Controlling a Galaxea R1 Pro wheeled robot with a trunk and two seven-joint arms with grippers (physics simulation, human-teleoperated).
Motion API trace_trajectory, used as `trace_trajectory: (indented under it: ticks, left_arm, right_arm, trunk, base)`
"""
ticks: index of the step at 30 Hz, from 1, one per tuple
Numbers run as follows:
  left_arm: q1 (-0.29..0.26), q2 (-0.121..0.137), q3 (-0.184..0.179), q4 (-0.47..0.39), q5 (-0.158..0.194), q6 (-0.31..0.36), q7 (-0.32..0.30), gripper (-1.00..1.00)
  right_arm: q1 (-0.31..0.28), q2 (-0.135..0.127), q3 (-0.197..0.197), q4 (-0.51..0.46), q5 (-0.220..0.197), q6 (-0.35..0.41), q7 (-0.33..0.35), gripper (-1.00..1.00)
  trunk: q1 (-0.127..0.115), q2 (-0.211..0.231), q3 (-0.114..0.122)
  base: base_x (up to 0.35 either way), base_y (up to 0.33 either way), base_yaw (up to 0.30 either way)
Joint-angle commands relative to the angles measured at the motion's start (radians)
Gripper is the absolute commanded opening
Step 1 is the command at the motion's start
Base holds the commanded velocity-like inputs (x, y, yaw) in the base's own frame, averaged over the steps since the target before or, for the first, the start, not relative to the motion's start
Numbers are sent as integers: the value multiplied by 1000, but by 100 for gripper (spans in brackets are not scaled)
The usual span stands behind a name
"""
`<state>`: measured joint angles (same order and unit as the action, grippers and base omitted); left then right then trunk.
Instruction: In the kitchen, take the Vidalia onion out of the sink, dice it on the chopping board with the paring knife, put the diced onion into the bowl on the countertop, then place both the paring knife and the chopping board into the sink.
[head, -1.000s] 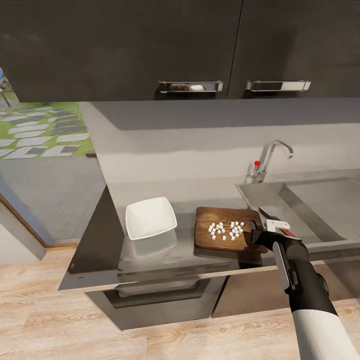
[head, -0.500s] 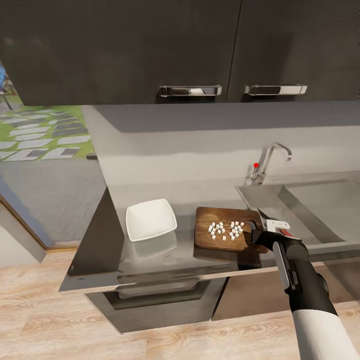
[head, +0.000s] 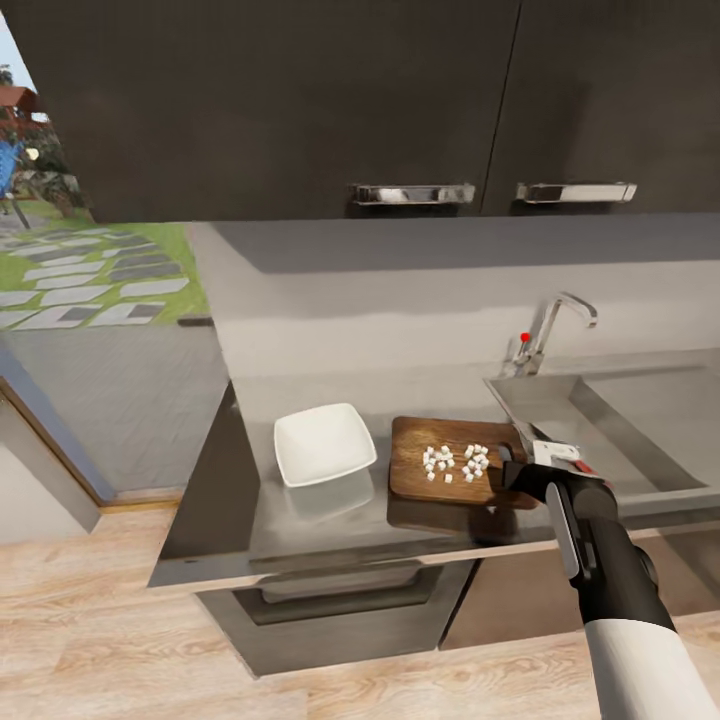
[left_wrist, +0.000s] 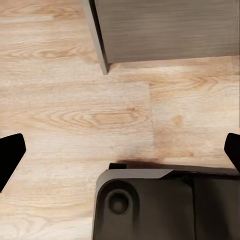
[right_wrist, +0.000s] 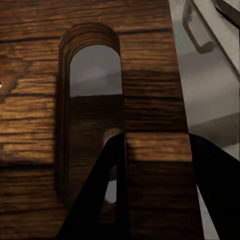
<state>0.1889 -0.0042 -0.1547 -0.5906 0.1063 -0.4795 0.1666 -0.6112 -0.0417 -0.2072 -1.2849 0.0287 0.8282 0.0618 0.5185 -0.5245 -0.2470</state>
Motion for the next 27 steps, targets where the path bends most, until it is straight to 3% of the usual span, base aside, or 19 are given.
trace_trajectory:
  ticks: [1, 19, 27]
  left_arm:
    - [0, 1, -8, -1, 10, -2, 7, 100]
    - [0, 1, -9, -1, 10, -2, 7, 100]
    - [0, 2, -9, 0, 10, -2, 7, 100]
  right_arm:
    - [-1, 0, -1, -2, 3, 10, 6, -100]
    - [-1, 0, -1, -2, 3, 17, 6, -100]
    - [-1, 0, -1, -3, 3, 17, 5, -100]
  trunk:
    - [0, -1, 0]
    - [0, -1, 29]
    - [0, -1, 42]
  base:
    - [0, 196, 0]
    - [0, 23, 0]
    - [0, 254, 0]
